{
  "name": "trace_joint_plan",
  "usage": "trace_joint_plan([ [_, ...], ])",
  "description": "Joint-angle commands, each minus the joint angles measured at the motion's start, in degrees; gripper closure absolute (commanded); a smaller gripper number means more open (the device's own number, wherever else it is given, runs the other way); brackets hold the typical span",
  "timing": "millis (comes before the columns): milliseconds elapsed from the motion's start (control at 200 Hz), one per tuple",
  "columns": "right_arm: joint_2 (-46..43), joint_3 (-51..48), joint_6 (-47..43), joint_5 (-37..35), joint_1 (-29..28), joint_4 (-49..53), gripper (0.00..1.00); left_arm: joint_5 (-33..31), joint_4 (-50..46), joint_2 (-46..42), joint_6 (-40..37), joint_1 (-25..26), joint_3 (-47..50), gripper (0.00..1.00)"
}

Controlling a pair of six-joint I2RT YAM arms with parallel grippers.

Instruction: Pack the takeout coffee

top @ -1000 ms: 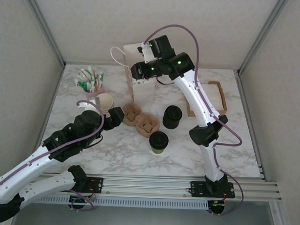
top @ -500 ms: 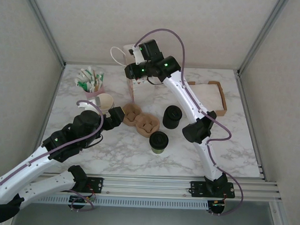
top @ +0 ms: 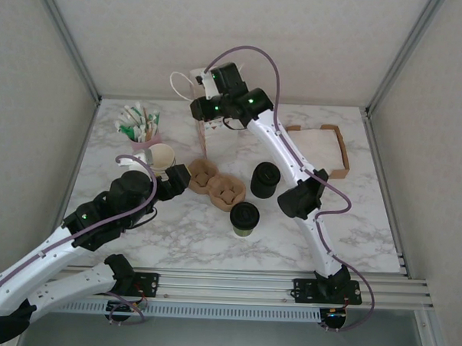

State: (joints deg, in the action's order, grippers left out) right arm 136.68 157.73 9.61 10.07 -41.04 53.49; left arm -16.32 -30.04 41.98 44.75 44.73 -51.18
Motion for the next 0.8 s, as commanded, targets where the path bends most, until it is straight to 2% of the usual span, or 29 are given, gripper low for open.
trace_joint_plan([
  [0, 1.28, 1.91, -0.42, -1.12, -0.39, -1.03, 0.71, 0.06, 0.43, -0.96, -1.09, -0.52, 0.49, 0.02],
  [290, 1.83, 1.88, -1.17, -3.18, -0.45, -0.7, 0.76, 0.22, 0.6, -1.02, -1.36, -0.54, 0.47, 0.02],
  [506, 1.49, 2.28, -1.75, -5.02, -0.44, -1.09, 0.86, 0.06, 0.6, -1.27, -1.44, -0.52, 0.47, 0.03],
  [666, 0.07, 2.71, -3.22, -7.71, -0.4, -1.73, 1.0, -0.08, 0.6, -1.17, -1.68, -0.52, 0.29, 0.03],
  [796, -1.84, 3.45, -4.69, -10.36, -0.4, -2.43, 1.0, -0.04, 0.77, -1.03, -2.05, -0.59, -0.11, 0.03],
])
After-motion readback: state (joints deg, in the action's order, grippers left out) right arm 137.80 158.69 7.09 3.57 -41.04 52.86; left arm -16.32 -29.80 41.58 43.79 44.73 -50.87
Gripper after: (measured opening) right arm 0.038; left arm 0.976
